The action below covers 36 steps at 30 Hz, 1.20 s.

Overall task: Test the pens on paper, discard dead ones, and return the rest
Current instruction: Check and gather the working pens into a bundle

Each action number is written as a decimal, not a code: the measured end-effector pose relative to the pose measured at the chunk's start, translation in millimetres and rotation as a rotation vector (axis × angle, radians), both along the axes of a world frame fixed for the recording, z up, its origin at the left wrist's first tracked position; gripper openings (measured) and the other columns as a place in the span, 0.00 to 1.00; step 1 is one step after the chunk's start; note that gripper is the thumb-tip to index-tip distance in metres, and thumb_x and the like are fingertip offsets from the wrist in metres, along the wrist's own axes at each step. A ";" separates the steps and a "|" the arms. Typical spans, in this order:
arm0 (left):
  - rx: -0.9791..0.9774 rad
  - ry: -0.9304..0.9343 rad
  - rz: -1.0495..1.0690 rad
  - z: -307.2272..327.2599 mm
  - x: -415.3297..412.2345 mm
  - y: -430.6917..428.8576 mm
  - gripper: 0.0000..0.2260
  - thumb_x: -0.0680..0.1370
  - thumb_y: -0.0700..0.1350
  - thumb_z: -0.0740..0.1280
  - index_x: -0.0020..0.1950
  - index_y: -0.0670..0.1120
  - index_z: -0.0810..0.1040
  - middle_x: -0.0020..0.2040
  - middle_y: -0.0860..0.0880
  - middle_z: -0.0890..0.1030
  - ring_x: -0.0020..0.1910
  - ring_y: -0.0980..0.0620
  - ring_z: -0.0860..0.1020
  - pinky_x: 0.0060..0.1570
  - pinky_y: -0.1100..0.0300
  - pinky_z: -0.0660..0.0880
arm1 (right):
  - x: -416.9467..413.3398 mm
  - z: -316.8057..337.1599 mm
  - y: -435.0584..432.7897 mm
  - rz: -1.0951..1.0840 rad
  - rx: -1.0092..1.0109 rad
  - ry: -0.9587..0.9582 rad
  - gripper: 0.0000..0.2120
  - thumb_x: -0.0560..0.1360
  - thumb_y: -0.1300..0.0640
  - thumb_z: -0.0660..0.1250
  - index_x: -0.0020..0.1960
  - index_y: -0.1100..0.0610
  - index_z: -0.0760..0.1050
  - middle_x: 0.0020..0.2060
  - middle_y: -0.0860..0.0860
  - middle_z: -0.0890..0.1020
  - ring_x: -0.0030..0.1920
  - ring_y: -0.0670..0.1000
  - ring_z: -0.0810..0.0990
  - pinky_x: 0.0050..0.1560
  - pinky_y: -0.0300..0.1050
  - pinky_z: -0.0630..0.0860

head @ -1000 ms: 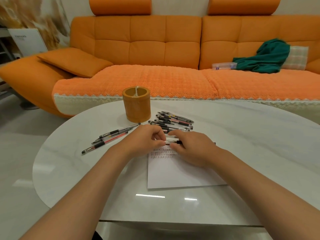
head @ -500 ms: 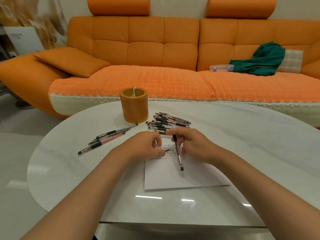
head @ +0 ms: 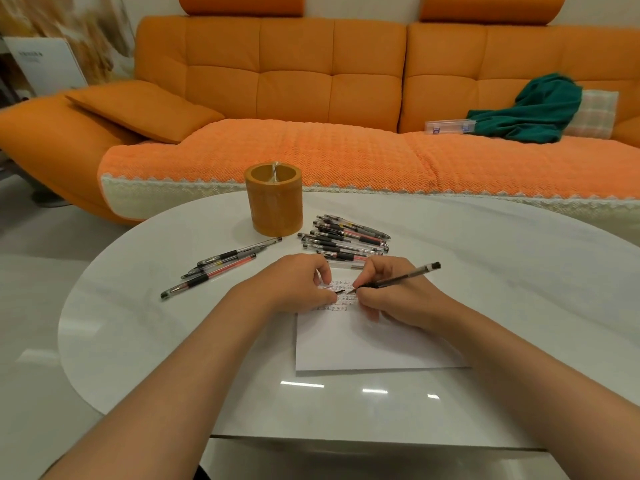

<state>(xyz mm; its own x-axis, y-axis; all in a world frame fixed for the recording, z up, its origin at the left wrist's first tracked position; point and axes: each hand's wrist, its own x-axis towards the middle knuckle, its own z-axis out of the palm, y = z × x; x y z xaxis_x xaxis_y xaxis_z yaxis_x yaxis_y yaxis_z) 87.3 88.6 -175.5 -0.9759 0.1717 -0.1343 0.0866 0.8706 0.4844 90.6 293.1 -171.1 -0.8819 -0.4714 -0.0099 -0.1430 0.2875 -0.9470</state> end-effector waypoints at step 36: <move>-0.009 -0.019 0.047 -1.2 -2.2 6.3 0.18 0.69 0.62 0.75 0.52 0.56 0.75 0.45 0.58 0.74 0.44 0.57 0.73 0.38 0.60 0.69 | -0.8 -11.7 0.8 0.011 0.159 0.223 0.10 0.70 0.69 0.70 0.34 0.63 0.71 0.27 0.53 0.78 0.27 0.49 0.77 0.29 0.42 0.72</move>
<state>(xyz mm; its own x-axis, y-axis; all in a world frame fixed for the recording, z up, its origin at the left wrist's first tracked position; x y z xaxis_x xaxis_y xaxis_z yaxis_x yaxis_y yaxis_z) 85.1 94.9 -176.7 -0.9801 0.1248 -0.1541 0.0367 0.8779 0.4774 89.8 293.9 -182.8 -0.8653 -0.4891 0.1093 -0.3471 0.4274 -0.8348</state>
